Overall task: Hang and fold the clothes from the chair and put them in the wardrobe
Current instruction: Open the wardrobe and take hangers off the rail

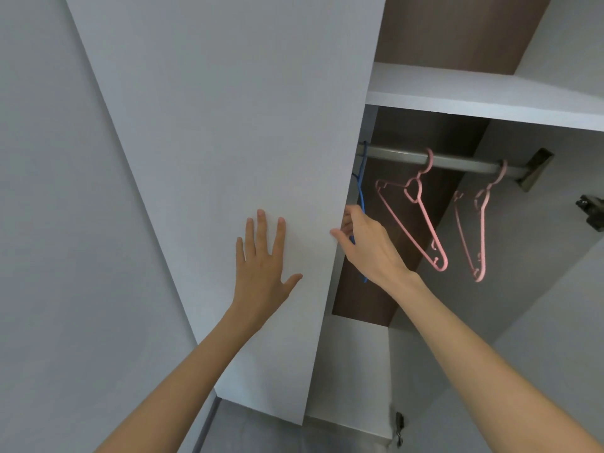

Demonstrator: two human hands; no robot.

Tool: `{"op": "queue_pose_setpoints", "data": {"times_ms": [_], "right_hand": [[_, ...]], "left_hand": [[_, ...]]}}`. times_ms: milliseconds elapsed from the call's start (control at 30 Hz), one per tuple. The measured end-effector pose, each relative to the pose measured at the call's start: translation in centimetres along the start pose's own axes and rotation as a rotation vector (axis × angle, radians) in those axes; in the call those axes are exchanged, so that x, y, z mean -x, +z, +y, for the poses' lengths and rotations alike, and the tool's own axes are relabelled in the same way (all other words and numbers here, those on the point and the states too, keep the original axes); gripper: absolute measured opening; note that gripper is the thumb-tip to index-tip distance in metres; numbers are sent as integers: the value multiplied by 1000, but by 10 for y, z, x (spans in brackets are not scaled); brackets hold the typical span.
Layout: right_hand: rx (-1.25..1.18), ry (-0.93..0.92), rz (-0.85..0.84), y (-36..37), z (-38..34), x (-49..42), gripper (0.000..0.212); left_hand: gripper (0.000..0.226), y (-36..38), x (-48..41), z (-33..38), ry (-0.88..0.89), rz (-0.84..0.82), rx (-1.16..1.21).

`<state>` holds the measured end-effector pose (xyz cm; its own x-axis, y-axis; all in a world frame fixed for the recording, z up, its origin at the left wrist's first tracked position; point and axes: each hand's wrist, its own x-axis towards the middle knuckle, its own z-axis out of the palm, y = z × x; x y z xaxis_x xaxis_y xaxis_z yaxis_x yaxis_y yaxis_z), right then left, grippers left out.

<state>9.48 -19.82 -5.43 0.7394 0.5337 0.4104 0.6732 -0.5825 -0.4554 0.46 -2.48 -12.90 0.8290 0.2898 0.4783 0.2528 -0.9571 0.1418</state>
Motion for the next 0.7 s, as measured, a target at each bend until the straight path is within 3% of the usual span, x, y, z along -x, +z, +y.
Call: {"op": "queue_pose_setpoints", "data": {"times_ms": [467,700], "right_hand": [[-49,-239,-147,-17,-69,85,25],[42,-407,-238,-10,-97,103,27]], "left_hand": [[128,-38,108,27,-130,-47,-10],[111,-64,150,22,-300,-37,63]]}}
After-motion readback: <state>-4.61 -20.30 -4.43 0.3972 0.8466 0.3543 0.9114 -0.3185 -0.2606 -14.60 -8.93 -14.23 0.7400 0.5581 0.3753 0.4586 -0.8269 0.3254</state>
